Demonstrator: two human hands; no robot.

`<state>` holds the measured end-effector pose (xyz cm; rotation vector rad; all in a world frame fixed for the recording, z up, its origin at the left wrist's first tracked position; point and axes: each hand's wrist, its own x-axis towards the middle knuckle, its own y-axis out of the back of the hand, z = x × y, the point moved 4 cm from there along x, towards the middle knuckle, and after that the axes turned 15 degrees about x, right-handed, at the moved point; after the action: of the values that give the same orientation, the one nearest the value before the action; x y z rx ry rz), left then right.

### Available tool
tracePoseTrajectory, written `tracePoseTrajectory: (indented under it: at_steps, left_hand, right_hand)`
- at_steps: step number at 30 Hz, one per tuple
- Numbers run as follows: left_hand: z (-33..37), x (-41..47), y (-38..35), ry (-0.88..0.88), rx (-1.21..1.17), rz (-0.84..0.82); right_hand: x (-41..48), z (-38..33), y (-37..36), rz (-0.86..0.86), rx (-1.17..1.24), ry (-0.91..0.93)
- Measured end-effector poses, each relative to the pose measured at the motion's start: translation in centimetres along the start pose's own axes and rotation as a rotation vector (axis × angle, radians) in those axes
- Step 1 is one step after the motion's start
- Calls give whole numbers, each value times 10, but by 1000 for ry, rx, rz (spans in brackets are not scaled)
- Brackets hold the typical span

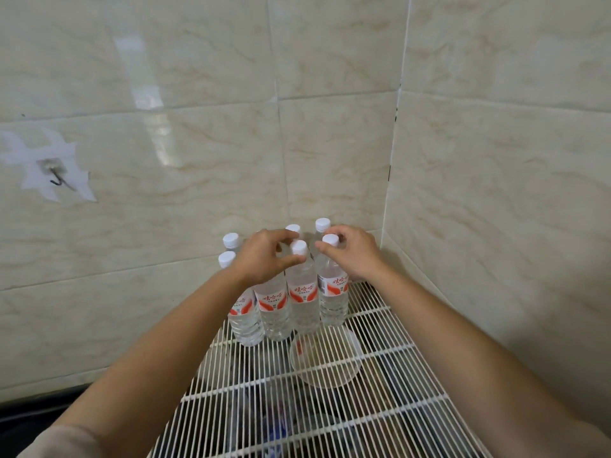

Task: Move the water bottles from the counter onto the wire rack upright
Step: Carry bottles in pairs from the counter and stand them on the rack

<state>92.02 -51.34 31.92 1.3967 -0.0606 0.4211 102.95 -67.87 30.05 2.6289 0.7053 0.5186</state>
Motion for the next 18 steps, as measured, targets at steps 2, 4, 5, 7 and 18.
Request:
tracePoseTrajectory:
  at_steps: [2, 4, 5, 7, 18]
  left_hand:
    - [-5, -3, 19, 9, -4, 51]
    - [-14, -10, 42, 65, -11, 175]
    - [-20, -16, 52, 92, 12, 248]
    - [-32, -34, 64, 146, 132, 357]
    - [-93, -244, 48, 549, 624, 327]
  right_hand:
    - [-2, -3, 6, 4, -120, 37]
    - [-5, -9, 12, 52, -230, 118]
    - [-6, -13, 13, 83, -276, 176]
    - [-13, -20, 8, 143, -345, 268]
    - [-89, -46, -157, -67, -320, 664]
